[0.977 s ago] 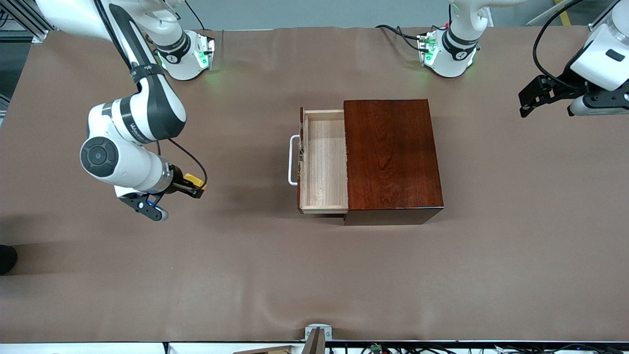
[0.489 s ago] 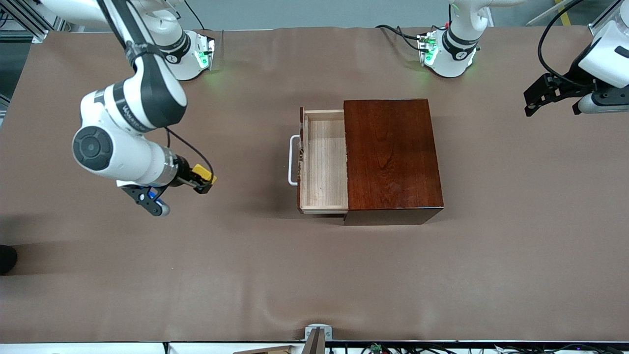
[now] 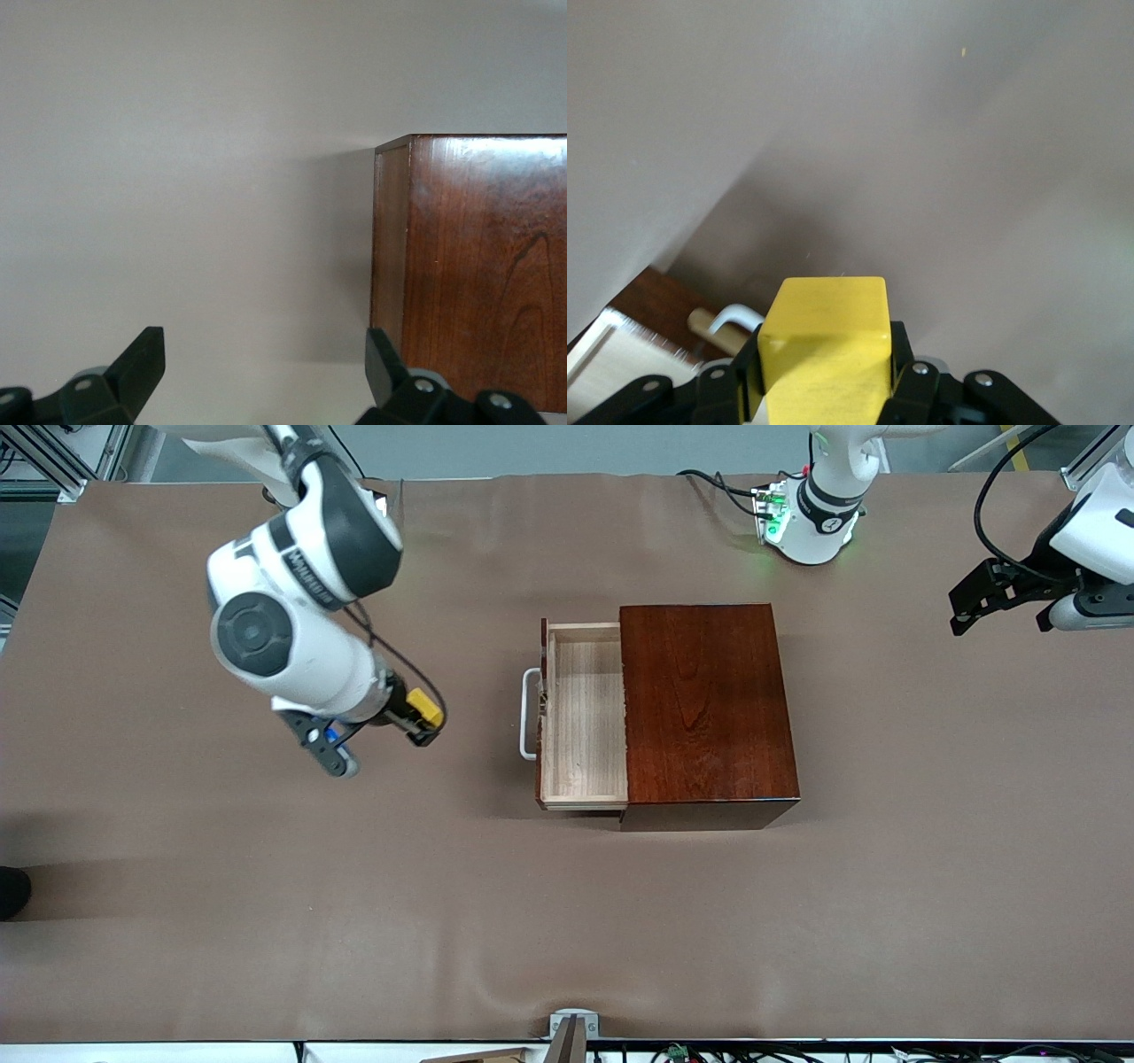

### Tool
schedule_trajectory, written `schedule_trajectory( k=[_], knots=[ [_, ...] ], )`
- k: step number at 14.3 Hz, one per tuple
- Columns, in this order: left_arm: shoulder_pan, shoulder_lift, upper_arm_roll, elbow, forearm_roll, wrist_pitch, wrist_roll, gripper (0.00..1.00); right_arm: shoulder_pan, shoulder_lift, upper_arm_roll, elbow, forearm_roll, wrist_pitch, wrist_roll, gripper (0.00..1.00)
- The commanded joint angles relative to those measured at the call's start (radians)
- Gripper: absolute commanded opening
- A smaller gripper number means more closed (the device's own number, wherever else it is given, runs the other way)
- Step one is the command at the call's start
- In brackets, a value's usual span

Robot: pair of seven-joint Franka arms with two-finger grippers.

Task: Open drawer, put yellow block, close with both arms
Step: 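Lift the yellow cube and carry it over the open drawer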

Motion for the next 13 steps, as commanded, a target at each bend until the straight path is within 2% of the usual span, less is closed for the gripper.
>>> schedule_trajectory(
  k=[1, 4, 6, 10, 13],
  knots=[
    [0.016, -0.011, -0.009, 0.004, -0.021, -0.011, 0.004, 1.0, 0.03, -0.014, -0.008, 0.037, 0.03, -0.03, 0.094, 0.0],
    [0.014, -0.011, -0.009, 0.003, -0.021, -0.013, 0.004, 1.0, 0.059, -0.014, -0.007, 0.051, 0.038, -0.039, 0.197, 0.0],
    [0.016, -0.011, -0.01, 0.003, -0.021, -0.011, 0.004, 1.0, 0.074, -0.009, -0.01, 0.1, 0.082, -0.039, 0.255, 0.0],
    [0.014, -0.011, -0.013, 0.003, -0.021, -0.013, 0.002, 1.0, 0.096, 0.001, -0.011, 0.103, 0.098, -0.024, 0.32, 0.0],
    [0.016, -0.011, -0.015, 0.004, -0.021, -0.013, 0.002, 1.0, 0.126, 0.026, -0.011, 0.107, 0.101, 0.07, 0.399, 0.0]
  ],
)
